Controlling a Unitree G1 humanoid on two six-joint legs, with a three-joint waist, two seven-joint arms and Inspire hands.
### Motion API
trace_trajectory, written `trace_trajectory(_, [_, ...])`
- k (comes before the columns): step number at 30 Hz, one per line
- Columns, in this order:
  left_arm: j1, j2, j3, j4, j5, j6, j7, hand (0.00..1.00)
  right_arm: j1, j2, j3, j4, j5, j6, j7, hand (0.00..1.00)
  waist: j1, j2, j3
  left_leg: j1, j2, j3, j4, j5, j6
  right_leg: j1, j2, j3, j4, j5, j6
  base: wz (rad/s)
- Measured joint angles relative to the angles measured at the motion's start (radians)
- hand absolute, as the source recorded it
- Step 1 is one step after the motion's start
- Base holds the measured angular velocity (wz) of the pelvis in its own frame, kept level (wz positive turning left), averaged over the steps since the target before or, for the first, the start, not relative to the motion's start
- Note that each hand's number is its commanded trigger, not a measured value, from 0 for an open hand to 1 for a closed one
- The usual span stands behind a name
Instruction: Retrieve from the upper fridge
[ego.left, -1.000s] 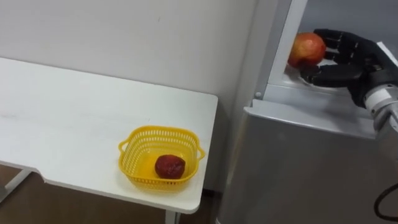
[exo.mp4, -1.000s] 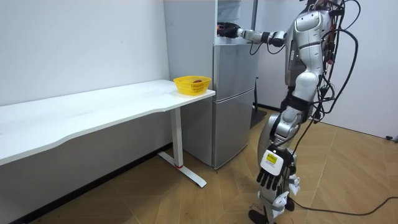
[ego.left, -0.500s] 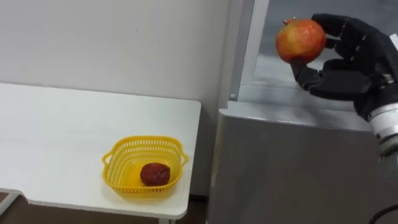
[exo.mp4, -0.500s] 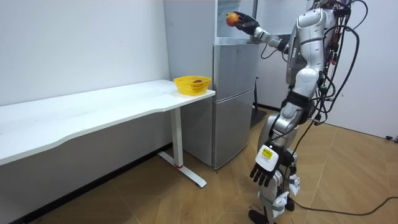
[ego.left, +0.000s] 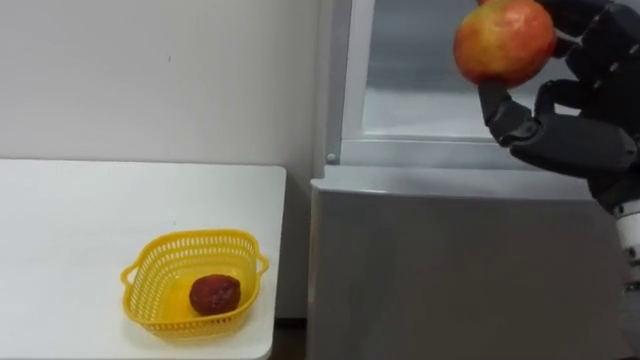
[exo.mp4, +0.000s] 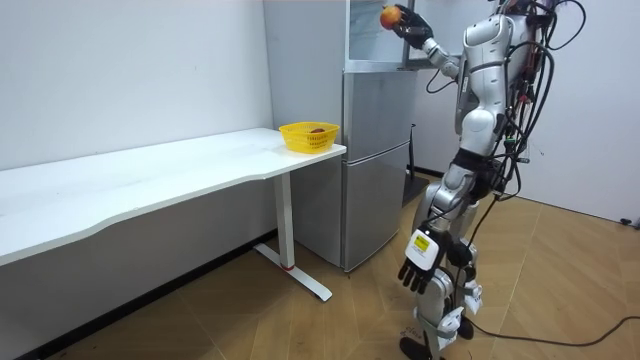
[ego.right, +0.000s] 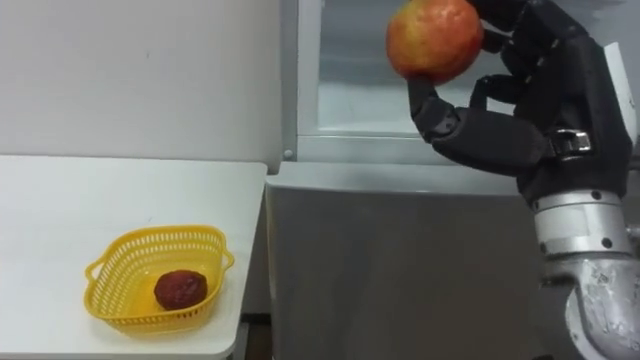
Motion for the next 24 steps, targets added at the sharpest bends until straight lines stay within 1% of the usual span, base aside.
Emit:
trace_trajectory(2, [-0.014,0.002,-0.001,0.021,-0.021,-0.011,-0.001,0.00,0.003,0.006,0.004,-0.029,-0.059,-0.007,0.011,1.00,0.000,-0.003,0.0031,-0.001,0.001,0.002,0.000,0.000,0.000,-0.001,-0.001,0.002,-0.003,0.000,0.000,0.00])
trace_trajectory(5, [-0.030,0.002,-0.006,0.035,-0.036,-0.013,-0.002,0.00,0.018,0.018,0.017,-0.089,-0.110,-0.018,0.029,1.00,0.000,-0.006,0.0043,-0.007,0.002,0.002,0.000,-0.001,0.001,-0.006,-0.001,0.001,-0.004,-0.001,0.001,0.03])
trace_trajectory(7, [-0.040,0.002,-0.009,0.036,-0.036,-0.014,-0.002,0.00,0.032,0.024,0.034,-0.141,-0.129,-0.022,0.049,1.00,0.004,-0.007,0.0031,-0.015,0.003,0.002,0.000,-0.001,0.001,-0.013,0.001,0.000,-0.003,-0.001,0.001,0.00])
trace_trajectory(8, [-0.045,0.002,-0.009,0.038,-0.036,-0.018,-0.002,0.00,0.039,0.025,0.053,-0.161,-0.138,-0.030,0.073,1.00,0.008,-0.008,0.0029,-0.015,0.003,0.004,0.000,-0.001,0.001,-0.014,0.002,0.001,-0.002,0.000,0.000,0.00])
trace_trajectory(10, [-0.056,0.002,-0.008,0.048,-0.036,-0.024,-0.002,0.00,0.040,0.026,0.079,-0.179,-0.150,-0.031,0.121,1.00,0.009,-0.009,0.0022,-0.015,0.002,0.007,0.000,-0.001,0.001,-0.013,0.002,0.002,-0.002,0.000,0.000,-0.04])
trace_trajectory(13, [-0.070,0.002,-0.010,0.061,-0.036,-0.034,-0.002,0.00,0.042,0.027,0.124,-0.204,-0.146,-0.031,0.183,1.00,0.026,-0.011,0.0008,-0.013,0.002,0.013,0.000,-0.001,0.001,-0.014,0.002,0.006,-0.001,0.000,0.000,-0.05])
trace_trajectory(15, [-0.076,0.002,-0.011,0.061,-0.036,-0.036,-0.001,0.00,0.042,0.038,0.149,-0.210,-0.142,-0.031,0.224,1.00,0.034,-0.012,0.0002,-0.014,0.003,0.012,0.001,-0.001,0.001,-0.013,0.001,0.005,0.000,0.000,0.000,0.02])
trace_trajectory(17, [-0.078,0.002,-0.012,0.061,-0.035,-0.038,-0.001,0.00,0.042,0.058,0.177,-0.214,-0.145,-0.031,0.271,1.00,0.044,-0.016,0.0019,-0.015,0.003,0.011,0.001,-0.001,0.001,-0.013,0.001,0.002,0.000,0.000,0.000,0.04])
trace_trajectory(18, [-0.079,0.002,-0.013,0.061,-0.035,-0.038,-0.001,0.00,0.042,0.063,0.184,-0.214,-0.151,-0.031,0.280,1.00,0.047,-0.018,0.0031,-0.016,0.003,0.010,0.001,-0.001,0.001,-0.013,0.000,0.002,0.000,0.000,0.000,0.00])
trace_trajectory(19, [-0.083,0.003,-0.013,0.061,-0.035,-0.038,-0.003,0.00,0.042,0.069,0.194,-0.213,-0.168,-0.031,0.306,1.00,0.056,-0.021,0.0060,-0.019,0.004,0.009,0.001,-0.001,0.001,-0.013,-0.001,0.002,0.000,0.000,0.000,0.05])
trace_trajectory(21, [-0.088,0.005,-0.021,0.061,-0.035,-0.038,-0.008,0.00,0.042,0.070,0.217,-0.213,-0.186,-0.029,0.341,1.00,0.068,-0.026,0.0061,-0.022,0.005,0.006,0.000,-0.001,0.001,-0.014,0.000,0.002,-0.001,0.000,0.000,0.04])
trace_trajectory(22, [-0.091,0.009,-0.033,0.065,-0.036,-0.038,-0.015,0.00,0.042,0.076,0.240,-0.213,-0.192,-0.025,0.369,1.00,0.078,-0.026,0.0077,-0.023,0.005,0.006,0.001,-0.001,0.001,-0.014,0.000,0.002,0.000,0.000,0.000,0.03])
trace_trajectory(24, [-0.098,0.012,-0.051,0.067,-0.035,-0.038,-0.027,0.00,0.042,0.087,0.268,-0.213,-0.197,-0.019,0.416,1.00,0.089,-0.032,0.0049,-0.028,0.005,0.002,0.003,-0.002,0.001,-0.016,0.000,-0.003,0.000,0.000,0.000,0.06])
